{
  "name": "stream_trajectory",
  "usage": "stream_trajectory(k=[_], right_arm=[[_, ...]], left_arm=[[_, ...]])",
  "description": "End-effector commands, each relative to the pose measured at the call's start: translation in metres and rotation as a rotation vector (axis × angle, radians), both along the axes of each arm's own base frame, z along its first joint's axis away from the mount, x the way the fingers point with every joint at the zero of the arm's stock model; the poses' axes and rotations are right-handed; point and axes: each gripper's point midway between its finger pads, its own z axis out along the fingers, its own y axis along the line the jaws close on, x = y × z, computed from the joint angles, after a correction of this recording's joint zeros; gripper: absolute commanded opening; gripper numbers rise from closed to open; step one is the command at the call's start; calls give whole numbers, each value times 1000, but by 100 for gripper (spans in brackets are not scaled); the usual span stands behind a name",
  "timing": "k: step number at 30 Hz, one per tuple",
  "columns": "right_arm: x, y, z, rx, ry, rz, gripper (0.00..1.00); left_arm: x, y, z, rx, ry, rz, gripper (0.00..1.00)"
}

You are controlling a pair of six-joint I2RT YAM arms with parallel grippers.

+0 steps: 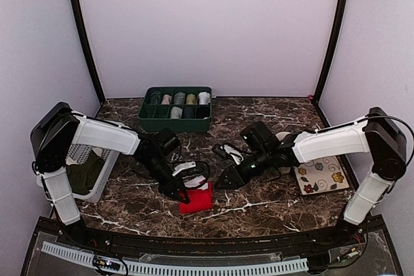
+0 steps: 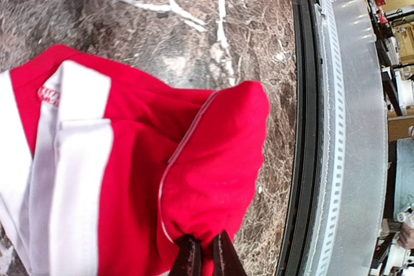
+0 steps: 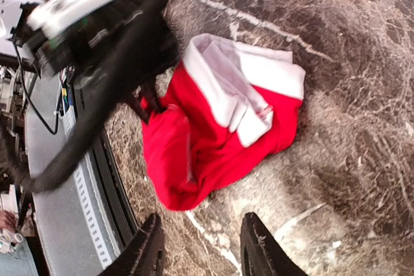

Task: Roll the underwear
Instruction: Roll the underwear at the center of the board.

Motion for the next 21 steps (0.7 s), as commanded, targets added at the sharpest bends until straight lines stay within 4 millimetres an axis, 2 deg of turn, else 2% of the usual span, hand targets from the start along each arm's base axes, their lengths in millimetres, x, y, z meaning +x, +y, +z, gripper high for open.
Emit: stream_trajectory(k=[1,6,10,14,21], right_arm=[[-5,23,35,168,-198,75,44],[-14,45,29,188,-248,145,44],[-12,54,14,195,-191,127,42],[-13,56,11,232,-153,96,42],[-17,54,-7,271,-59,32,41]], left_arm=[[-15,37,-43,210,82,-2,1],[-13,37,-47,210,85,1,2],[-11,36,-48,209,89,2,3],[-10,35,-47,204,93,6,4],[-7,35,-47,198,93,15,5]])
